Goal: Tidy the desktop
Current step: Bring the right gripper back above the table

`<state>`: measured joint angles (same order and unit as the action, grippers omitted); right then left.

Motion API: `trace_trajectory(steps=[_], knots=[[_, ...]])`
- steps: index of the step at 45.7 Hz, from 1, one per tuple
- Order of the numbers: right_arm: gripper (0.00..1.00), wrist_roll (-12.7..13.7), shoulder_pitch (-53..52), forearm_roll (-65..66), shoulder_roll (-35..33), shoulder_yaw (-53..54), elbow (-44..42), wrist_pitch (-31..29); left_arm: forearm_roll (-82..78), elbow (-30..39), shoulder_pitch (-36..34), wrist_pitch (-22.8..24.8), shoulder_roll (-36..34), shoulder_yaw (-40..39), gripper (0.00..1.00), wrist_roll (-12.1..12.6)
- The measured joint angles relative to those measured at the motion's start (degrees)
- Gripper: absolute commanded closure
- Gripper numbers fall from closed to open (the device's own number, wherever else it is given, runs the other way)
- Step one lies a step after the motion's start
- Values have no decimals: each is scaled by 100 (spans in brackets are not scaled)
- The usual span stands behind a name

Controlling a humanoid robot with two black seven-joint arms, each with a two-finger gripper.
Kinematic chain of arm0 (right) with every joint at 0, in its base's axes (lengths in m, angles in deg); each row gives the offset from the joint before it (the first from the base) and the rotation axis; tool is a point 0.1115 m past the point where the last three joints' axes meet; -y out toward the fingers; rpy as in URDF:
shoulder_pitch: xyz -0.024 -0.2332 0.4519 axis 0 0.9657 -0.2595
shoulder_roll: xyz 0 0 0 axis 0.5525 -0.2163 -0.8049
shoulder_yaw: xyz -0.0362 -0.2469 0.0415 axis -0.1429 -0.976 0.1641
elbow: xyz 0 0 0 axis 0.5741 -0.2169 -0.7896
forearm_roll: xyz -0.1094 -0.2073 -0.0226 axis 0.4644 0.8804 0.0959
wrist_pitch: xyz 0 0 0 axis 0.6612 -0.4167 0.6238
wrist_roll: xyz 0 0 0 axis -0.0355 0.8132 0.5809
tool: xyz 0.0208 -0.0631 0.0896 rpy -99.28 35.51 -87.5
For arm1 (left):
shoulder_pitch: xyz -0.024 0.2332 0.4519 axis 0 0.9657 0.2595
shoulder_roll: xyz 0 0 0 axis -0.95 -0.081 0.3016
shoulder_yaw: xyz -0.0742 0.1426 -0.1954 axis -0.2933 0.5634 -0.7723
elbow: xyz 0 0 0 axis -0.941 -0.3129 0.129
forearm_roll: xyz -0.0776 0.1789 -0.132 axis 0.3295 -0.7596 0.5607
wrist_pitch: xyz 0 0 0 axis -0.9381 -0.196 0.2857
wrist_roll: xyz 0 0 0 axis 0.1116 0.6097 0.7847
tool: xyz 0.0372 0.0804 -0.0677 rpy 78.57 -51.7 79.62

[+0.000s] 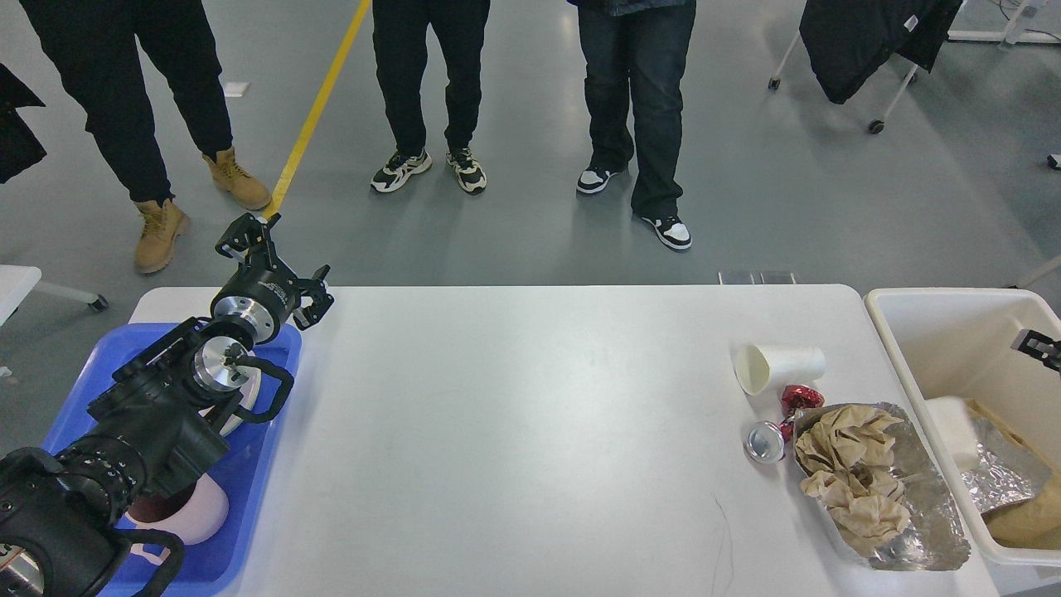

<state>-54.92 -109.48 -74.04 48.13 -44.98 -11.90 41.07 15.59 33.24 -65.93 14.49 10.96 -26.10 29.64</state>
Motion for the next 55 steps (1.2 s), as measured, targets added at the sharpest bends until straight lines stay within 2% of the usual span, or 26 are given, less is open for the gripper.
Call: trace_trajectory(steps=[7, 14, 21, 28, 31, 39, 49, 50, 55], knots=[[0, -6, -329, -37, 61, 19, 101, -50, -3, 2, 0, 0, 0, 0, 3, 0], [0, -8, -1465, -54, 290, -264, 513, -130, -2, 4, 0, 0, -1, 0, 3, 0], [0, -10, -2976, -59, 828, -1421, 1383, -206, 0, 1, 0, 0, -1, 0, 3, 0], [0, -16, -4360, -77, 1345, -2305, 2392, -616, 2, -1, 0, 0, -1, 1, 3, 0], [0, -17, -4824, -80, 1449, -2377, 2803, -915, 2, -1, 0, 0, -1, 1, 3, 0], [0, -22, -6104, -123, 1555, -2396, 3918, -2294, 2, 1, 0, 0, 1, 2, 3, 0], [0, -34, -7002, -938, 1506, -2407, 4440, -3975, 2, 1, 0, 0, 0, 2, 3, 0], [0, -35, -7195, -1078, 1498, -2410, 4521, -4300, 2, 1, 0, 0, 0, 2, 3, 0], [0, -36, -7683, -1197, 1487, -2407, 4755, -4650, 2, 1, 1, 0, 1, 2, 3, 0]])
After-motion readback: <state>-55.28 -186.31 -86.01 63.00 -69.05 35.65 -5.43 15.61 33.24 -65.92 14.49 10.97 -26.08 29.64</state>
